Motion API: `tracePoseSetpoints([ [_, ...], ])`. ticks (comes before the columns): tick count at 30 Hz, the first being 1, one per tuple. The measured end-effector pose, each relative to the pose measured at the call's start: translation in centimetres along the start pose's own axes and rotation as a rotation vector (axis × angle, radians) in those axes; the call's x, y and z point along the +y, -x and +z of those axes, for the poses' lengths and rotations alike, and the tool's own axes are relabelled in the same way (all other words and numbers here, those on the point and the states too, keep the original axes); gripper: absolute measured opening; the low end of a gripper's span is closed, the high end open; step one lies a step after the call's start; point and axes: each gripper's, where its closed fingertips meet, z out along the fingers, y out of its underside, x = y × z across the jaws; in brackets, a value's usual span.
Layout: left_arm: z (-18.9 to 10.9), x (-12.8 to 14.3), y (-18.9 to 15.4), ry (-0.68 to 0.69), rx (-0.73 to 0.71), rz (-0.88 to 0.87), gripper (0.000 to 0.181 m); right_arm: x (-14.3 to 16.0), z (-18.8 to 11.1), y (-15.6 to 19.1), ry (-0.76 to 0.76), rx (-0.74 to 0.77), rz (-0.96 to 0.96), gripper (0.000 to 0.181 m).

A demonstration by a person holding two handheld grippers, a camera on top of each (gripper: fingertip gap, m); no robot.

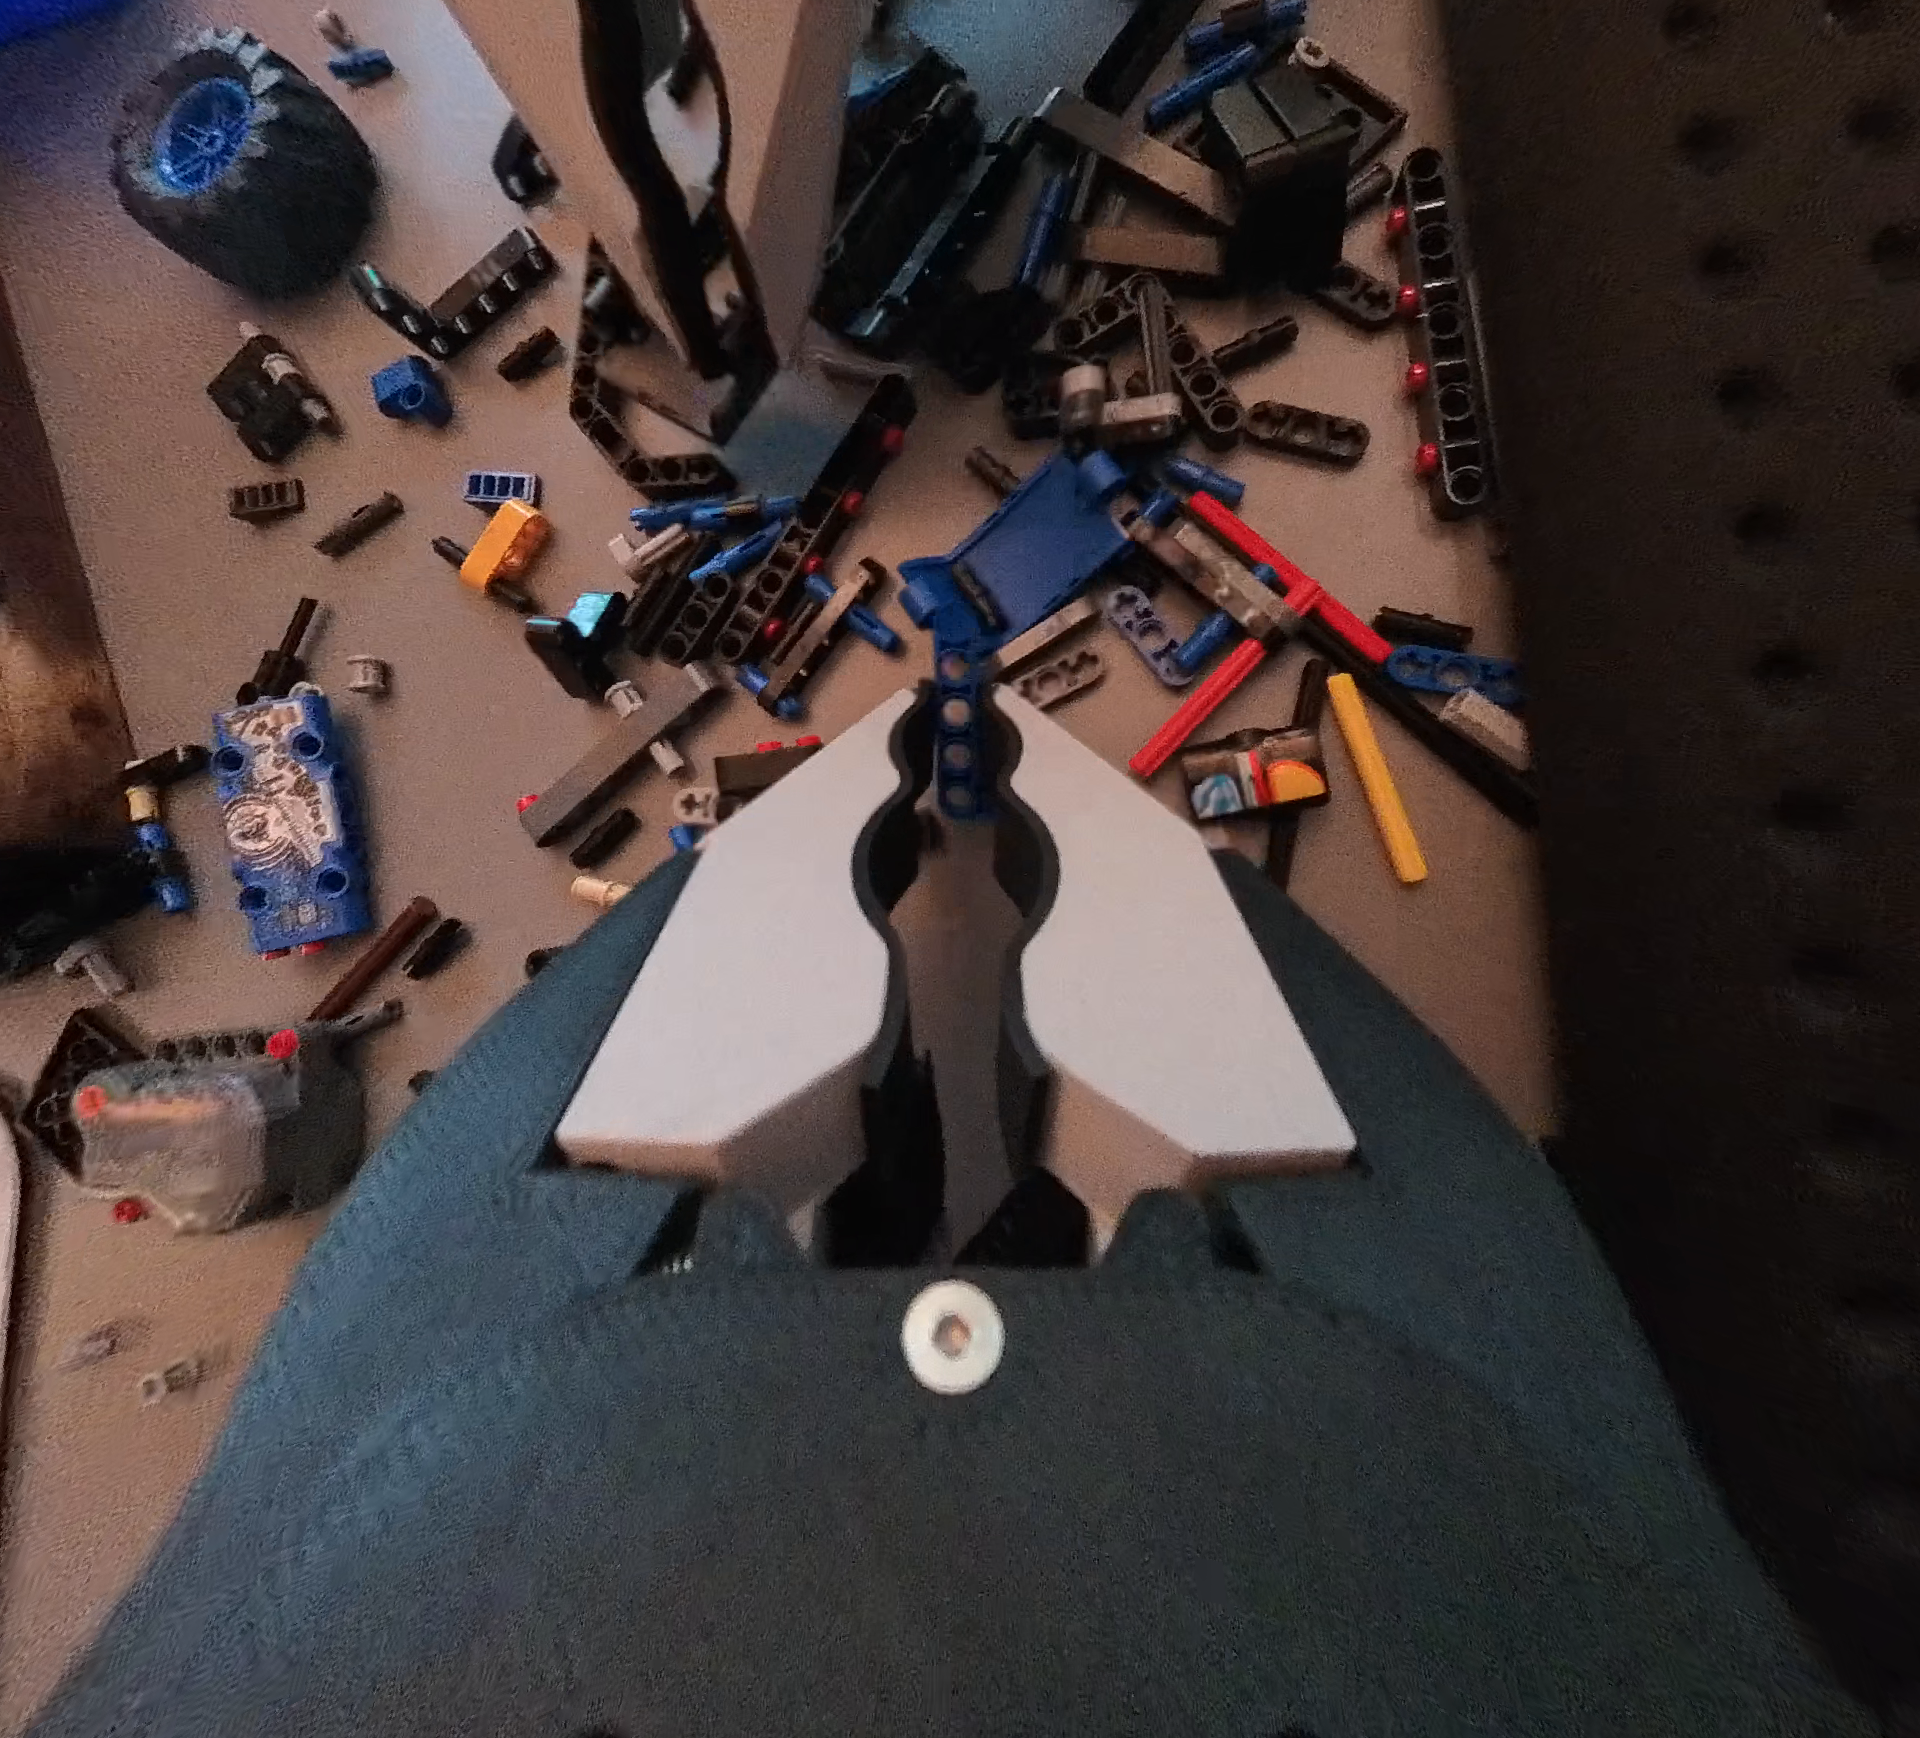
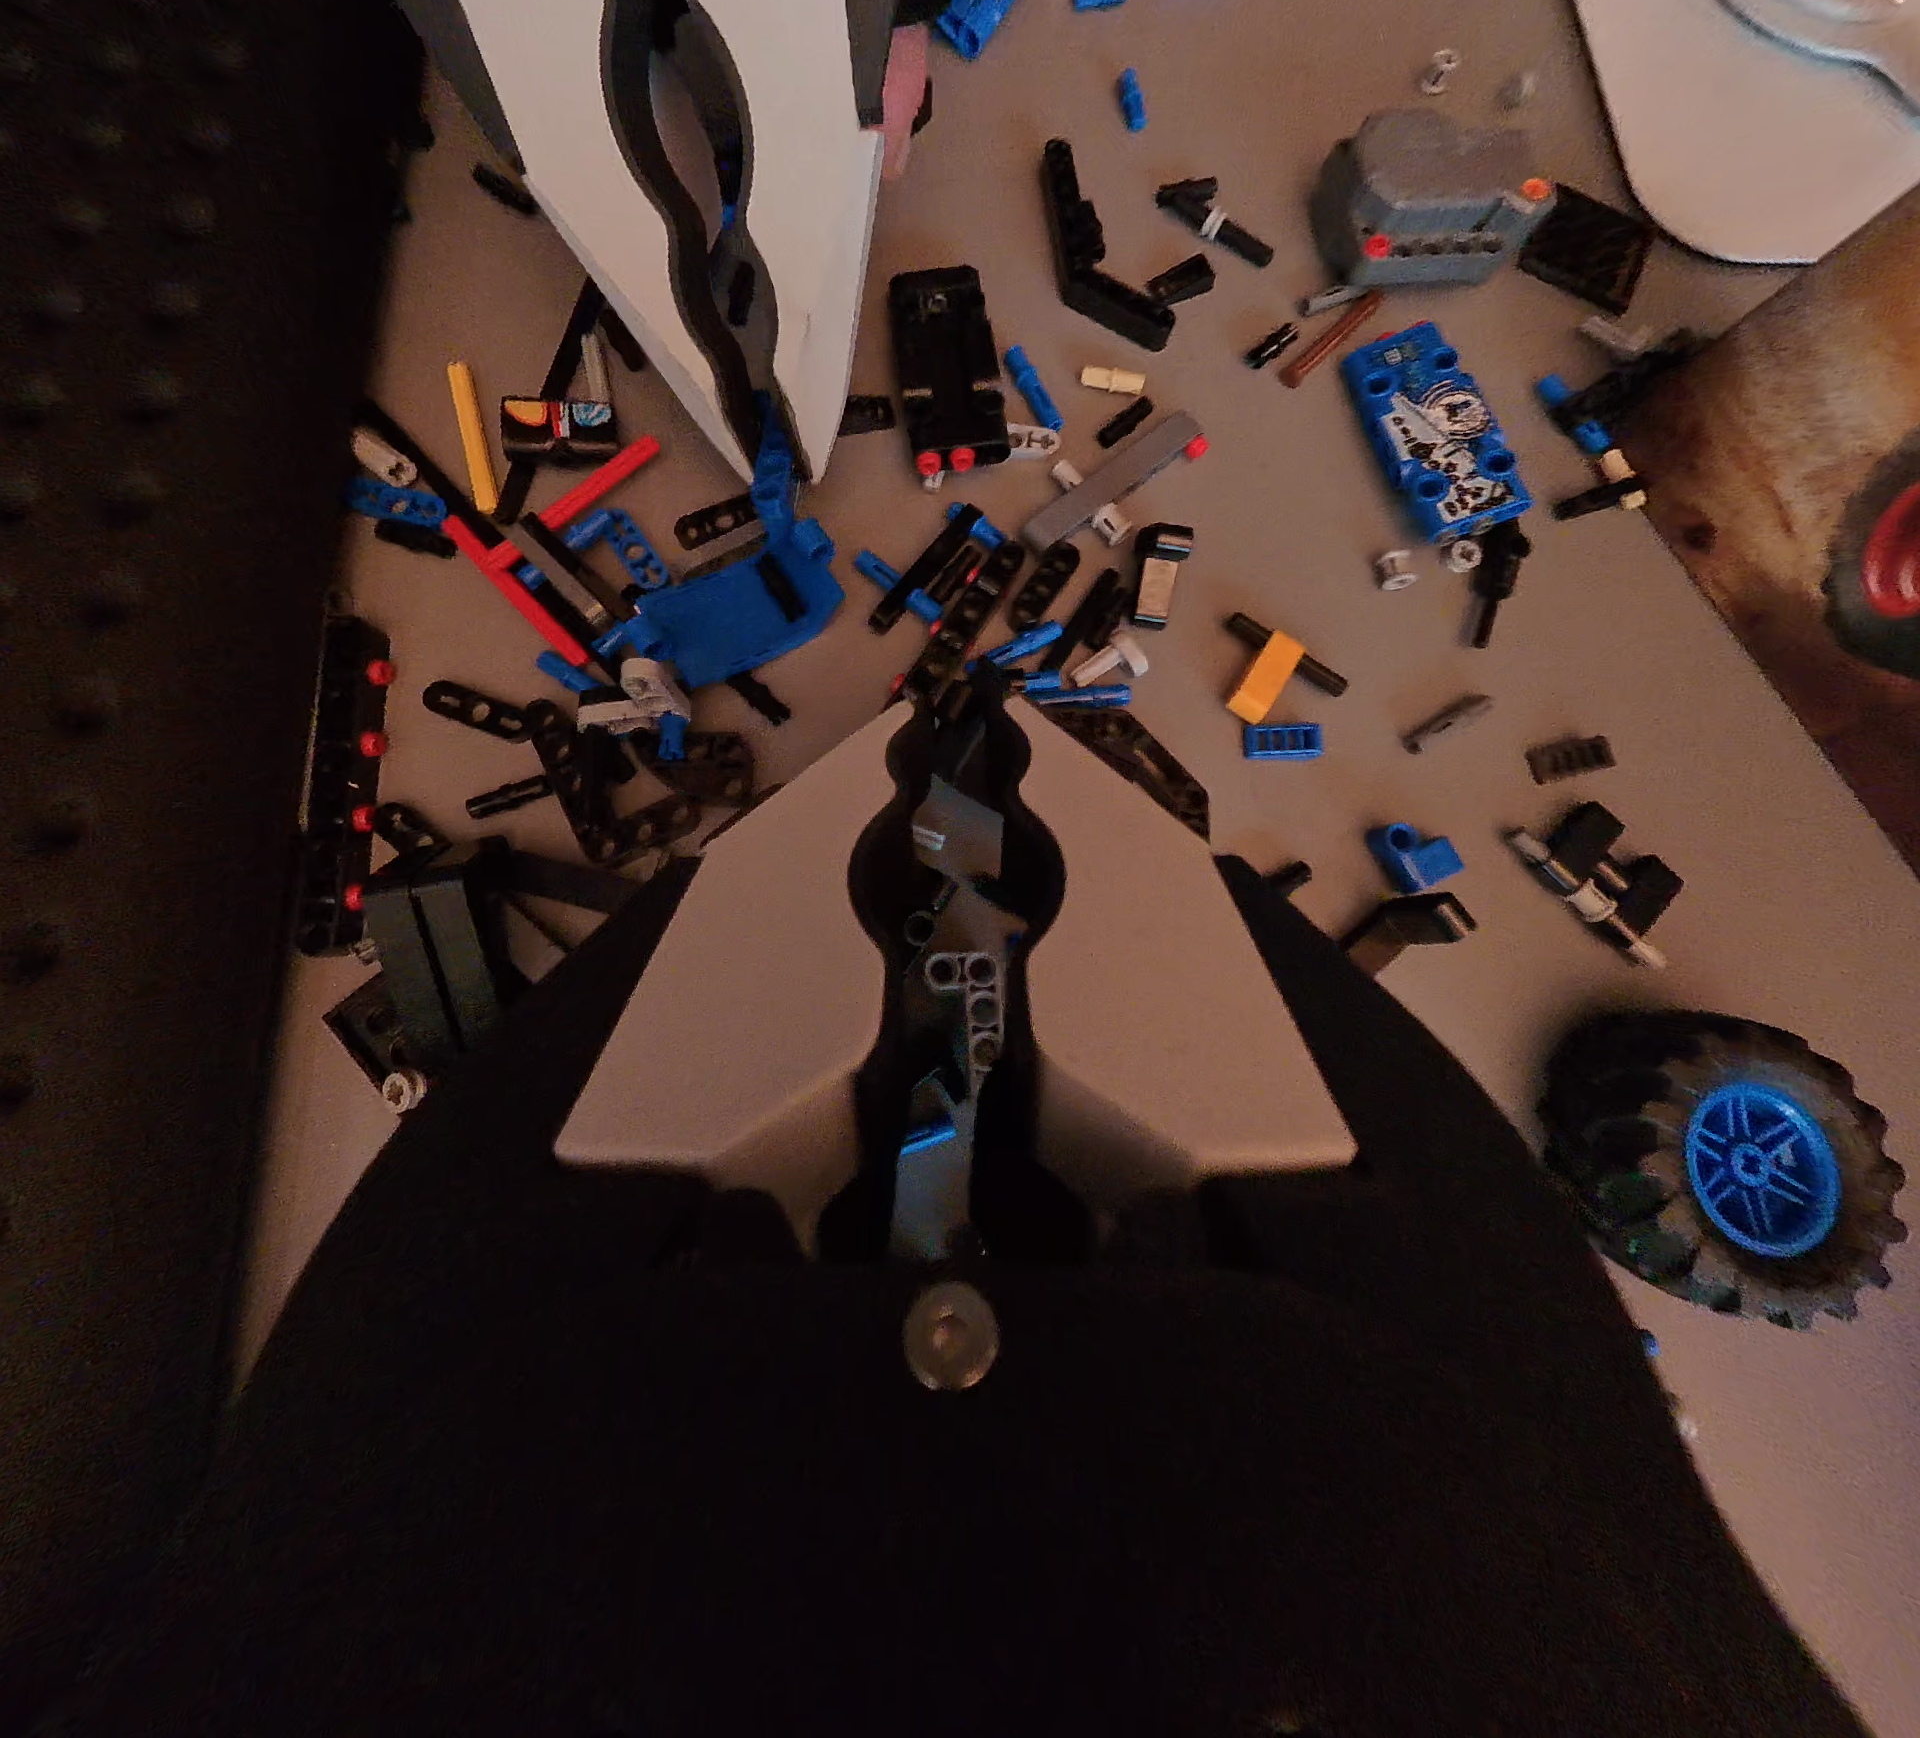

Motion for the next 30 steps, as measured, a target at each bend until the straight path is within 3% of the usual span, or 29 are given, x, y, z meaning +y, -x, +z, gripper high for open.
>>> tracePoseSetpoints([
  [7,-2.8,2.4,2.7,0.035,-0.070,-0.079,0.009,-0.1,-0.6,-0.6,-0.028,0.015,0.036,0.019],
  [11,-2.5,2.4,5.6,0.024,-0.174,-0.118,0.031,0.1,-0.2,-0.6,-0.002,0.022,0.021,0.020],
  [15,-1.5,3.0,8.4,0.095,-0.248,-0.040,0.024,-0.2,-0.2,-0.6,-0.019,0.024,0.011,0.020],
  [21,0.7,3.0,8.5,0.134,-0.127,0.052,0.035,-0.1,-0.1,-0.7,-0.027,0.026,0.014,0.019],
  [26,1.7,2.4,7.5,0.118,0.037,0.057,0.012,-0.1,-0.1,-0.6,-0.026,0.023,0.009,0.019],
  [30,1.7,2.5,7.9,0.126,-0.018,0.101,0.007,-0.5,-0.4,-0.8,-0.045,0.034,0.008,0.019],
])
